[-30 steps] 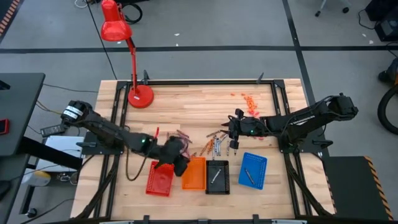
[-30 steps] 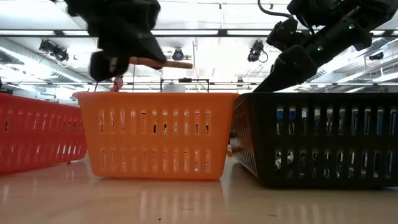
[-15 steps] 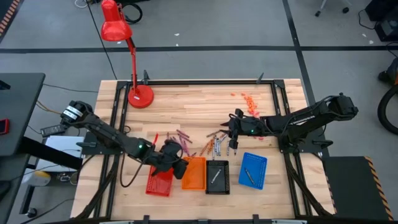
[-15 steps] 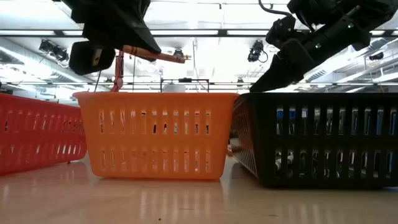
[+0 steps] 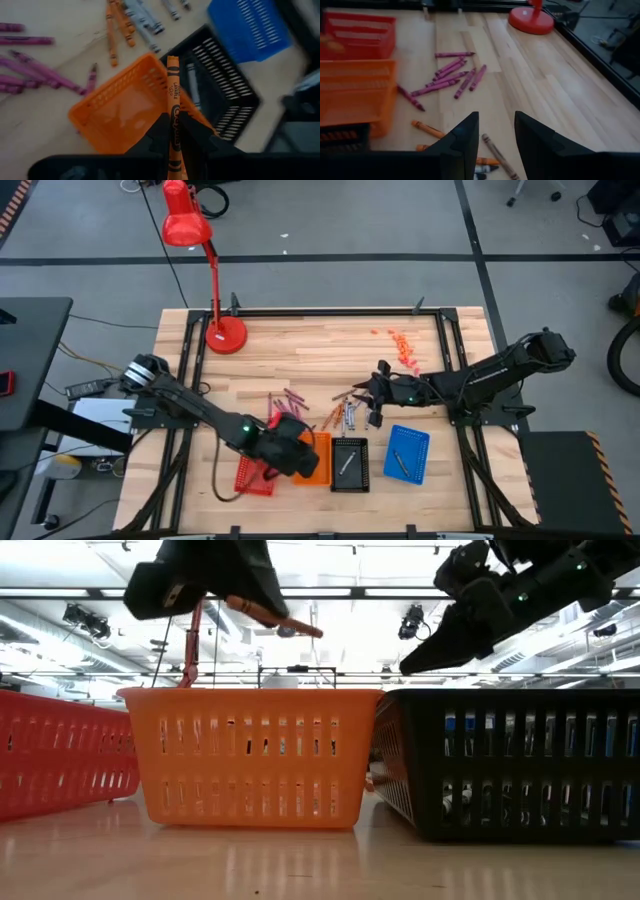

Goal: Sort crayons
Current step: Put the orange crayon into the orange bin

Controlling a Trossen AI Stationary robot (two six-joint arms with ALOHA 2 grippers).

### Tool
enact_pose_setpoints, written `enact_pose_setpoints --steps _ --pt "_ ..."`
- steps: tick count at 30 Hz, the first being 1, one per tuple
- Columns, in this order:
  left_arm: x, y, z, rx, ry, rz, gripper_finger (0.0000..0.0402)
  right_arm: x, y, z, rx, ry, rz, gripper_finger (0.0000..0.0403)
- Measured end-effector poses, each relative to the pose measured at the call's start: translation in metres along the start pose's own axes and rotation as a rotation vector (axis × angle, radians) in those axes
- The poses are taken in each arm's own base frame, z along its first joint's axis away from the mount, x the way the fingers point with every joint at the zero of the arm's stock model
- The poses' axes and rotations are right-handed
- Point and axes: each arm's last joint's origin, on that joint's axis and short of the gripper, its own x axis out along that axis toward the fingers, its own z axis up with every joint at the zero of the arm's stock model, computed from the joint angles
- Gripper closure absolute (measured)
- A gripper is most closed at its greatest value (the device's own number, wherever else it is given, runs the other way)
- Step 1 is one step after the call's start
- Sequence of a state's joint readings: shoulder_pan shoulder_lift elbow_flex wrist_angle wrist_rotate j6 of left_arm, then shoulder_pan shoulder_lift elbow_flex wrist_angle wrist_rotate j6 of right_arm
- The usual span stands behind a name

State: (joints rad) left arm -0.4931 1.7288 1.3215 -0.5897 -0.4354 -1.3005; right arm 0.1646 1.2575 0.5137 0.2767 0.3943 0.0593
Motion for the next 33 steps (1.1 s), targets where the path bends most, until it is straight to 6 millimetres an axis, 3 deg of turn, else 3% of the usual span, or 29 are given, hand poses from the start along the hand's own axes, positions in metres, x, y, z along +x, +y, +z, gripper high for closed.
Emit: enact_pose_setpoints --steps 5,10,16,22,33 --pt "0.023 -0.020 -0.007 -0.003 0.012 0.094 0.0363 -0.004 0.010 -0.001 -0.020 -0.004 0.043 0.0274" --pt "0.045 -0.024 -0.023 -0.043 0.027 0.164 0.0363 -0.008 0.020 -0.005 -0.055 -0.001 0.083 0.0274" --pt "0.056 -0.021 -0.039 -0.118 -0.002 0.215 0.0363 -0.011 0.021 -0.022 -0.071 0.007 0.097 0.0274" --pt "0.062 -0.021 -0.041 -0.133 -0.022 0.217 0.0363 -0.013 0.020 -0.034 -0.079 -0.031 0.164 0.0274" --pt "0.079 -0.025 -0.046 -0.187 -0.024 0.163 0.0326 -0.014 0.022 -0.037 -0.172 -0.057 0.253 0.0274"
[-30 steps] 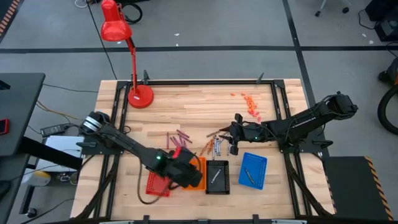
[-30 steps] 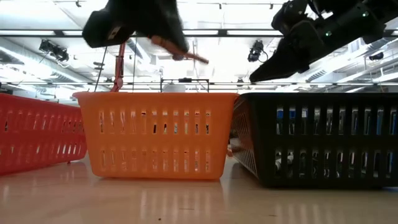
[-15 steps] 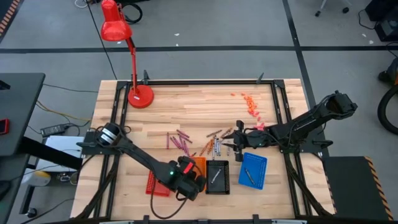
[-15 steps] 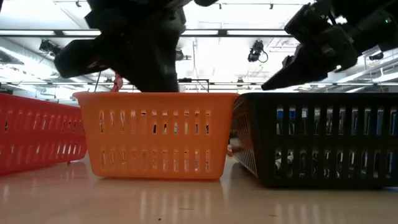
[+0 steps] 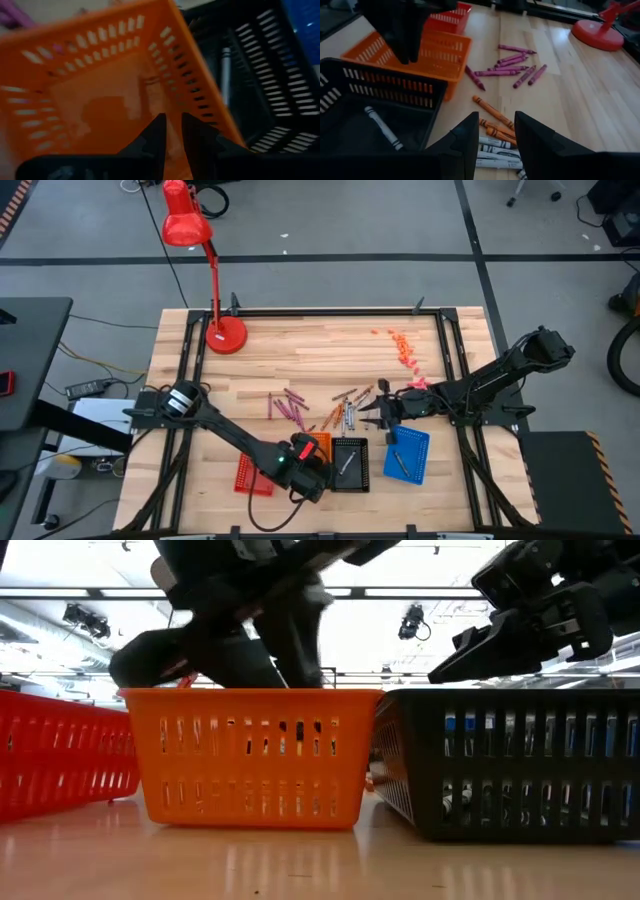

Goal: Sort crayons
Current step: Put the orange crayon into the orange bin, then put the violet crayon into the red bin

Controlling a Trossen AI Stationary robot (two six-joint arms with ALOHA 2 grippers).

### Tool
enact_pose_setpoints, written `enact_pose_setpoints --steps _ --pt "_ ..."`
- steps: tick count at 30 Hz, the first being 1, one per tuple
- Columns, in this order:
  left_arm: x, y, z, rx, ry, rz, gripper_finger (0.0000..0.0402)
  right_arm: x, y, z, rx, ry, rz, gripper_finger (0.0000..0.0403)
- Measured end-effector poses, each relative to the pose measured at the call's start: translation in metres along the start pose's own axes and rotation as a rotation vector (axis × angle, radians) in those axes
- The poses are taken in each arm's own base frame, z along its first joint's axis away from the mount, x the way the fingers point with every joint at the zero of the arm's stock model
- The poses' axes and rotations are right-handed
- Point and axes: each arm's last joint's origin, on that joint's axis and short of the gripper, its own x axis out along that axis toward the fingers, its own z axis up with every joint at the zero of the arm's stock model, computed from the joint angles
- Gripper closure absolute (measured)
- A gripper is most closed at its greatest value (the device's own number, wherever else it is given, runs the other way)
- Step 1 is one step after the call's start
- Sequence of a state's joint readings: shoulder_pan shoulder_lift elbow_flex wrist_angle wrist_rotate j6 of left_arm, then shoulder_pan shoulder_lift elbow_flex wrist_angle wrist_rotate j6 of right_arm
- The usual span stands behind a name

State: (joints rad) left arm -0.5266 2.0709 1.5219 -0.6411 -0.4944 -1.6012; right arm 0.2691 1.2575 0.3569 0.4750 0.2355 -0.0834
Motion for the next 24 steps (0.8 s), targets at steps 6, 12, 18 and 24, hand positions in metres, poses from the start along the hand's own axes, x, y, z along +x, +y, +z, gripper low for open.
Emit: enact_pose_setpoints --steps 6,12,18,24 --pt "0.003 0.001 0.001 -0.002 -0.001 0.014 0.0306 0.000 0.001 0.000 -0.022 0.003 0.025 0.0274" --pt "-0.014 -0.003 0.015 0.041 -0.005 -0.028 0.0303 0.000 0.001 -0.002 -0.031 0.013 0.033 0.0274" --pt "-0.034 -0.003 0.039 0.177 -0.022 -0.045 0.0316 0.000 0.002 -0.001 -0.035 0.003 0.075 0.0274" --pt "-0.035 0.010 0.063 0.409 -0.017 0.081 0.0324 0.000 0.004 -0.002 -0.030 0.009 0.139 0.0274"
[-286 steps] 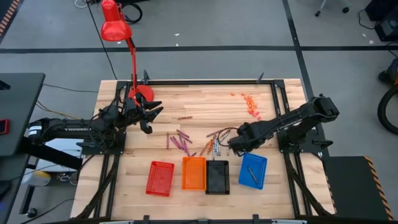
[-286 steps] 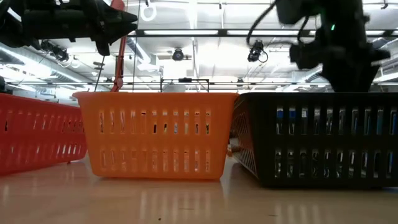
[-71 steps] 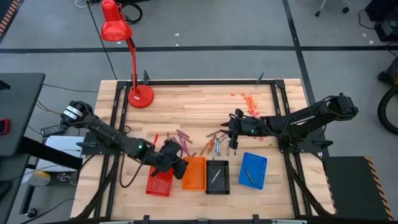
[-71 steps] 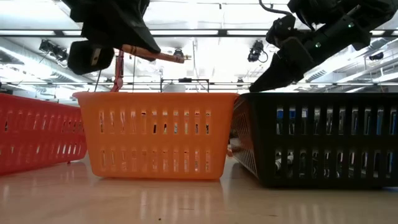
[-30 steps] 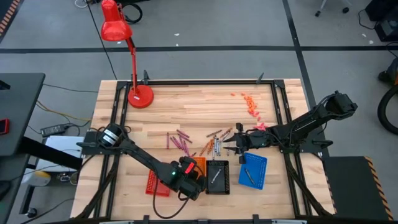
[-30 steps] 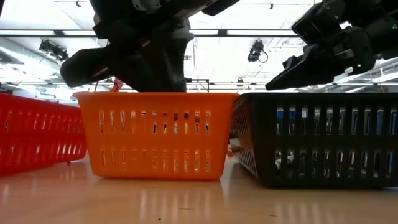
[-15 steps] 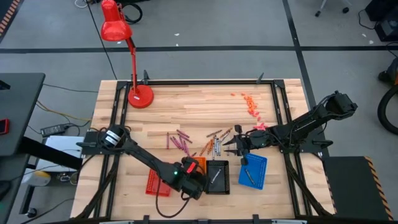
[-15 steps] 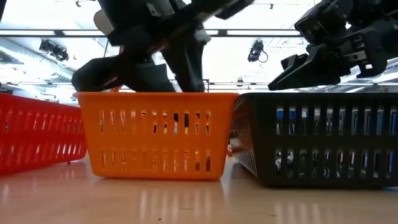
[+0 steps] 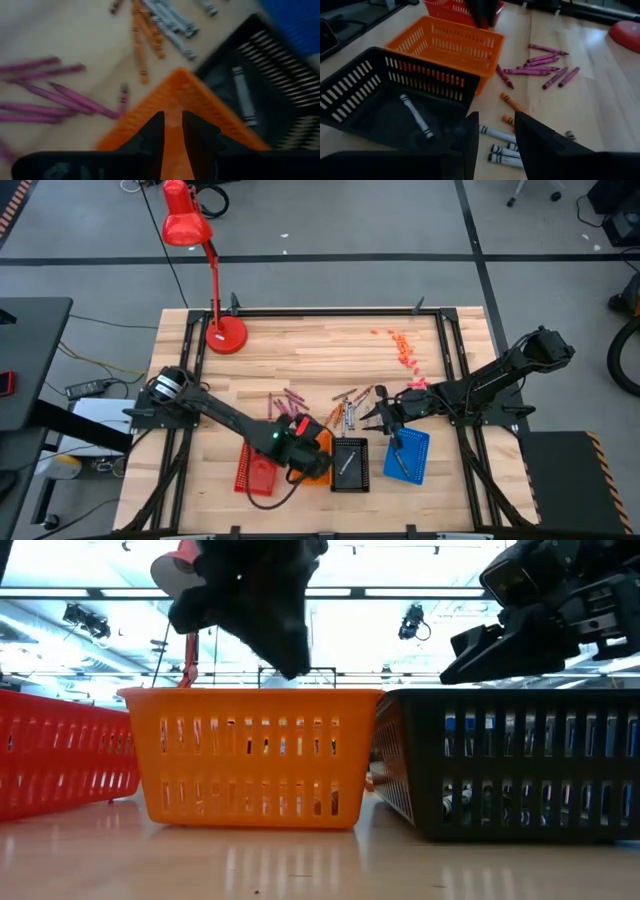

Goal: Sort crayons
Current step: Put the violet crayon into the red bin

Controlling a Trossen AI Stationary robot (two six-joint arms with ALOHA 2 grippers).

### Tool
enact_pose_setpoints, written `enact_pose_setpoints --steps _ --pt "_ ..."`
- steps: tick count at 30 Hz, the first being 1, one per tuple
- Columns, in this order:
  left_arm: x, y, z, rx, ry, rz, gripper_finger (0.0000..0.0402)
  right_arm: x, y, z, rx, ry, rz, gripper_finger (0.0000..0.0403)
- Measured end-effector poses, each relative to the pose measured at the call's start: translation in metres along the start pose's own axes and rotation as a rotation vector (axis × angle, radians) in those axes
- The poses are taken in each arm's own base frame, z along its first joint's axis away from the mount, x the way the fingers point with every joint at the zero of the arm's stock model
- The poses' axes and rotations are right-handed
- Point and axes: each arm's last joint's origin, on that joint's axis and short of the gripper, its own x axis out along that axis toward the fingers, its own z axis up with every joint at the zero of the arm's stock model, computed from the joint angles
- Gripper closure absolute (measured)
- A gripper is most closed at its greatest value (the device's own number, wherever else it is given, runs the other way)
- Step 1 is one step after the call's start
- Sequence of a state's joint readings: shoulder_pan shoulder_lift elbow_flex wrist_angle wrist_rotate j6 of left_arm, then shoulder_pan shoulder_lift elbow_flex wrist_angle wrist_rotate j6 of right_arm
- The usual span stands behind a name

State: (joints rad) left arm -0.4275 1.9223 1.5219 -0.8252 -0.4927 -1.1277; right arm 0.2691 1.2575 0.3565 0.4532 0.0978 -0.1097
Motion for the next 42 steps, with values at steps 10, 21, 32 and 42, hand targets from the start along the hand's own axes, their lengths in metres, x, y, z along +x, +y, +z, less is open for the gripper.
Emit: enact_pose_setpoints --steps 10,21,32,42 --pt "0.017 0.039 0.026 0.359 0.164 0.185 0.0324 0.000 -0.002 -0.006 0.037 0.063 0.010 0.0274" --pt "0.019 0.081 0.009 0.407 0.295 0.336 0.0324 0.000 -0.011 -0.012 0.044 0.113 -0.055 0.0276" --pt "0.013 0.125 -0.018 0.055 0.247 0.351 0.0324 0.000 -0.011 -0.008 0.010 0.075 -0.052 0.0278" --pt "0.041 0.143 -0.021 -0.164 0.282 0.313 0.0252 0.000 -0.004 -0.007 -0.004 0.069 -0.023 0.0278"
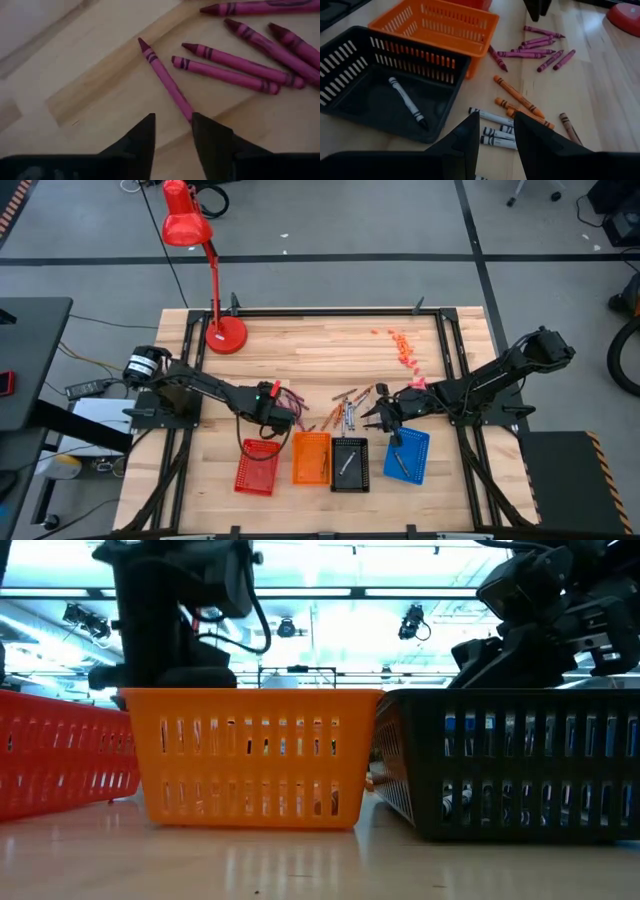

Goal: Sort crayons
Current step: Put the violet crayon into the red bin

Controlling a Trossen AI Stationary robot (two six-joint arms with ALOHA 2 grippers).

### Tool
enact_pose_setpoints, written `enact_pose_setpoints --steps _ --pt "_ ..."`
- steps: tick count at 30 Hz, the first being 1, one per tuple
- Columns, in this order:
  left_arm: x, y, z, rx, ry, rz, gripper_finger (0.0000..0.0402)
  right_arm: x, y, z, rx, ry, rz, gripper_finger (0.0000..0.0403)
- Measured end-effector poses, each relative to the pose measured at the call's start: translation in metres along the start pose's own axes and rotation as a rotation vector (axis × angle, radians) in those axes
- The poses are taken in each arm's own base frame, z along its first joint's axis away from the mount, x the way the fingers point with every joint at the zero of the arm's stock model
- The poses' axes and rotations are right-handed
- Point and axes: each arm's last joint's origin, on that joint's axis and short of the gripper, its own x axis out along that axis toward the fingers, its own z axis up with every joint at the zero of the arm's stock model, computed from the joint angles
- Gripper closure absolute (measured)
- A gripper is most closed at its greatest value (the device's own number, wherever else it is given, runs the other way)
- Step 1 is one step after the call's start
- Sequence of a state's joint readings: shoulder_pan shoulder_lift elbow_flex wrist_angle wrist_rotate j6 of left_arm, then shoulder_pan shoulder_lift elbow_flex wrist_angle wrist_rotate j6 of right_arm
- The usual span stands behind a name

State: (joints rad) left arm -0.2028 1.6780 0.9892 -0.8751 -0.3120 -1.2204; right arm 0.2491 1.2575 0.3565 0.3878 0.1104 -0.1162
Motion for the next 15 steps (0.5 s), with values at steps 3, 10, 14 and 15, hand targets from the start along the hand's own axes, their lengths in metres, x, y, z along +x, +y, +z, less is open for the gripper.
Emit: enact_pose_setpoints --steps 3,10,14,15 --pt "0.008 0.004 0.003 -0.028 0.012 -0.010 0.0219 0.000 0.003 0.000 0.001 -0.002 0.010 0.0278" --pt "0.020 0.011 0.009 -0.062 0.017 -0.009 0.0187 -0.001 0.005 0.001 -0.003 -0.007 0.019 0.0278" --pt "0.027 0.015 0.008 -0.077 0.029 -0.011 0.0196 -0.001 0.005 0.002 -0.002 -0.017 0.018 0.0278" --pt "0.028 0.016 0.008 -0.080 0.027 -0.014 0.0200 -0.001 0.005 0.002 -0.002 -0.020 0.018 0.0278"
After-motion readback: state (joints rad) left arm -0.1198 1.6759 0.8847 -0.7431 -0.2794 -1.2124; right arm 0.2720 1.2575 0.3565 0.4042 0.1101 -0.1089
